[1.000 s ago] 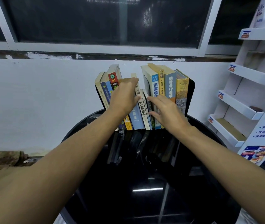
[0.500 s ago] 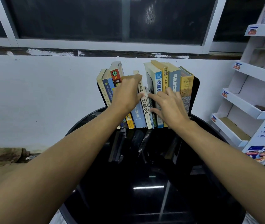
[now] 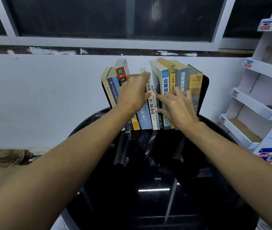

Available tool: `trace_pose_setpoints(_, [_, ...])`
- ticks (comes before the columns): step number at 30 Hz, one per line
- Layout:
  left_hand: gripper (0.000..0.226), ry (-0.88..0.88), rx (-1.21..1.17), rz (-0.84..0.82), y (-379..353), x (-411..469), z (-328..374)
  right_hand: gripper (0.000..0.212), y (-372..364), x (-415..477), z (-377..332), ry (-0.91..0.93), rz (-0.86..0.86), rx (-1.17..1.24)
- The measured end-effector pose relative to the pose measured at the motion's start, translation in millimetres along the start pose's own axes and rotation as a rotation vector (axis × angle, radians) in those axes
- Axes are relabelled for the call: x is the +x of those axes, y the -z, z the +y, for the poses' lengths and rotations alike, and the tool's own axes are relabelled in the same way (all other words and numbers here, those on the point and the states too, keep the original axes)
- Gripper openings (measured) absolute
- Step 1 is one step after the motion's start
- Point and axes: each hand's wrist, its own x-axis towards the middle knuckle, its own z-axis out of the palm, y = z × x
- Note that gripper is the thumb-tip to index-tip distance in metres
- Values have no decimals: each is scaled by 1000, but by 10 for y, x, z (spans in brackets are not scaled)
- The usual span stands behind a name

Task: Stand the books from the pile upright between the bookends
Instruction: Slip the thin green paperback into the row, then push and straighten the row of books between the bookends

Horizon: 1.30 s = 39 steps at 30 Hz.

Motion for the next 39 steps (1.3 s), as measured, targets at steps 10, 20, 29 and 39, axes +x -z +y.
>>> trace_pose_setpoints(10, [38, -33, -23, -4, -3, -13, -27, 62, 41, -45, -20, -22, -47, 38])
trace_pose_setpoints(20, [77, -1, -351, 97, -86, -789, -24, 46, 280, 57, 135, 138, -49, 257])
trace_pose_setpoints(29, [103, 271, -389, 143, -301, -1184, -301, 36, 576, 780, -6, 510, -133, 403])
trace_pose_setpoints(39, [107, 363, -499, 158, -450, -1012, -321, 44, 562, 1487, -289, 697, -118, 361])
